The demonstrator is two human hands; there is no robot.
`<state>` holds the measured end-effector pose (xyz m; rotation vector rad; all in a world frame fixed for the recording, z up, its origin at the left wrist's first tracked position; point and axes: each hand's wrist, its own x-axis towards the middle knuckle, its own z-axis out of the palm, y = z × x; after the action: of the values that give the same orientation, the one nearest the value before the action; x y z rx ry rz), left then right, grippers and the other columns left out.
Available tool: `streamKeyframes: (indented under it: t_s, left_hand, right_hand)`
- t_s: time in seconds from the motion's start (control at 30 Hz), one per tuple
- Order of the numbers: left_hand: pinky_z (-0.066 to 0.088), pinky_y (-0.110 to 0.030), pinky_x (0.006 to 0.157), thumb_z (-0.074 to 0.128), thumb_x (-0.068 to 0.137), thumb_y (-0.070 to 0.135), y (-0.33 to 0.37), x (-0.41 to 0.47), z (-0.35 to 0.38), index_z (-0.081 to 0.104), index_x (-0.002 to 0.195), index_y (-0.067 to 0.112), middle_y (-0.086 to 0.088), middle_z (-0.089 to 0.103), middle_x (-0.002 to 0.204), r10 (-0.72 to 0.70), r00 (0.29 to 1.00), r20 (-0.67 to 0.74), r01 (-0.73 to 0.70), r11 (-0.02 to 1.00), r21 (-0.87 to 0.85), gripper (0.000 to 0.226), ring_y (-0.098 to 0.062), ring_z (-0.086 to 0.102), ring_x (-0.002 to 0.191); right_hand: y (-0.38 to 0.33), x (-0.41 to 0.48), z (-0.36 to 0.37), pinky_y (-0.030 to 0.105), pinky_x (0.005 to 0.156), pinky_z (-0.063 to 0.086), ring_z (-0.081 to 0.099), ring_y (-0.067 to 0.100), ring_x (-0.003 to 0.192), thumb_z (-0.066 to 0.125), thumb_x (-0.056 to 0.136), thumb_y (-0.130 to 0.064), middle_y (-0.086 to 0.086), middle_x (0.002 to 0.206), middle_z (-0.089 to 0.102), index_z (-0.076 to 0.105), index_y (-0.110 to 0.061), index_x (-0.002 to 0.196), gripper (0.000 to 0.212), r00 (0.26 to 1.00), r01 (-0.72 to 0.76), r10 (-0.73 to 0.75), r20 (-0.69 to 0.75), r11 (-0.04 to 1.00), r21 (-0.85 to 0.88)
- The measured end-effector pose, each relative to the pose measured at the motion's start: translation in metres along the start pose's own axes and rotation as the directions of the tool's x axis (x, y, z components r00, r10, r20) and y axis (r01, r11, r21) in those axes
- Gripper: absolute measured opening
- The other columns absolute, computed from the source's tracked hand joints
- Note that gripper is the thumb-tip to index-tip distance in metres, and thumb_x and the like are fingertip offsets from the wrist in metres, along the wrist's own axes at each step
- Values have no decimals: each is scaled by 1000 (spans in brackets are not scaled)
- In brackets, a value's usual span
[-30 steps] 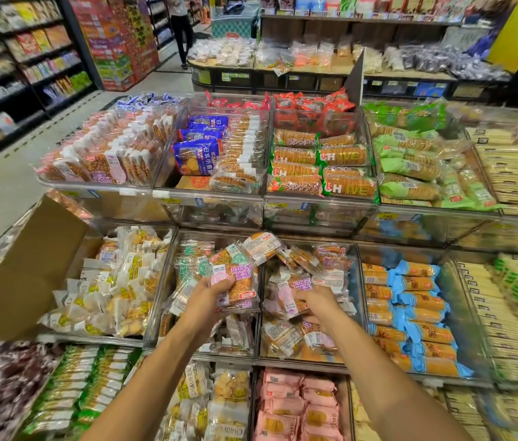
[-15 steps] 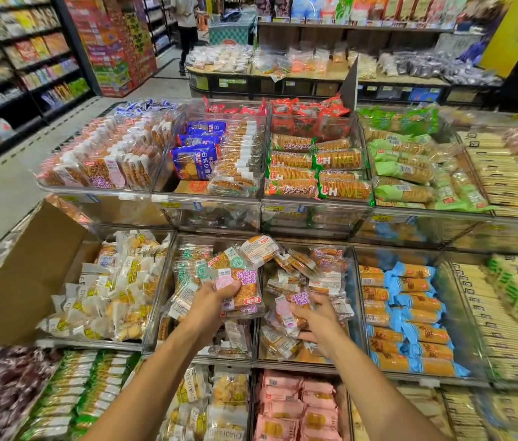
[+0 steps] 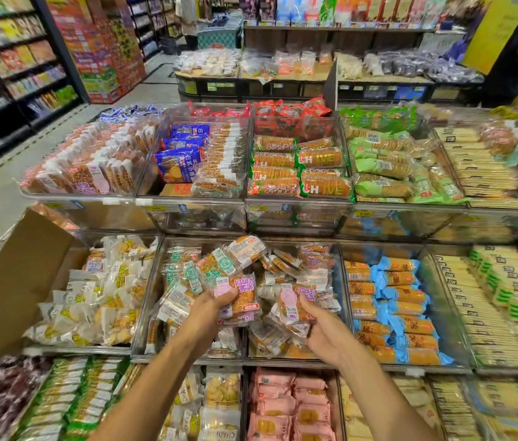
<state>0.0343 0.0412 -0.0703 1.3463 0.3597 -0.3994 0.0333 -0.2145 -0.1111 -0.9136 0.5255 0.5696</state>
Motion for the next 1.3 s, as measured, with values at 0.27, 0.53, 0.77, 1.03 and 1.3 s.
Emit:
streamKeyframes:
  t_s: [0.27, 0.53, 0.77, 1.03, 1.3]
  left_hand:
    - [52, -65, 102, 71, 97, 31, -3, -17, 1, 58, 128, -2, -20, 75, 116, 35, 999, -35, -33, 998, 60, 47, -42, 71, 110]
    - [56, -57, 100, 69, 98, 26, -11, -57, -26, 53, 132, 0, -18, 76, 114, 49, 973, -225, -67, 995, -73, 46, -38, 73, 107]
    - [62, -34, 64, 57, 105, 11, -34, -127, -68, 53, 133, -2, -19, 75, 109, 60, 914, -402, -181, 946, -269, 32, -25, 76, 83]
    - [61, -30, 66, 57, 105, 15, -58, -215, -155, 62, 128, -1, -18, 78, 107, 104, 825, -556, -258, 944, -206, 28, -25, 76, 86]
    - [60, -40, 75, 60, 104, 15, -97, -318, -266, 69, 116, -3, -20, 77, 105, 67, 746, -663, -289, 929, -232, 23, -29, 76, 87]
  right_hand:
    - [-5, 5, 3, 56, 91, 61, 43, 32, 146, 97, 72, -29, 3, 165, 38, 32, -27, 161, 110, 987, 150, -155, -41, 983, -104]
    - [0, 12, 42, 49, 86, 64, 64, 33, 124, 109, 37, -43, 14, 142, 63, 48, -11, 150, 133, 992, 124, -125, 16, 955, -269]
    - [47, 4, 112, 34, 60, 62, 67, 28, 91, 90, 75, -28, 16, 123, 73, 62, -7, 136, 70, 980, 54, 13, 199, 944, -325]
    - [131, -16, 205, 40, 80, 58, 68, 27, 99, 84, 84, -30, 9, 113, 77, 63, -4, 132, 58, 934, 52, 145, 327, 850, -524]
    - [250, -39, 302, 43, 84, 54, 68, 35, 103, 88, 74, -30, 21, 118, 75, 70, -1, 125, 62, 882, 61, 242, 405, 793, -607]
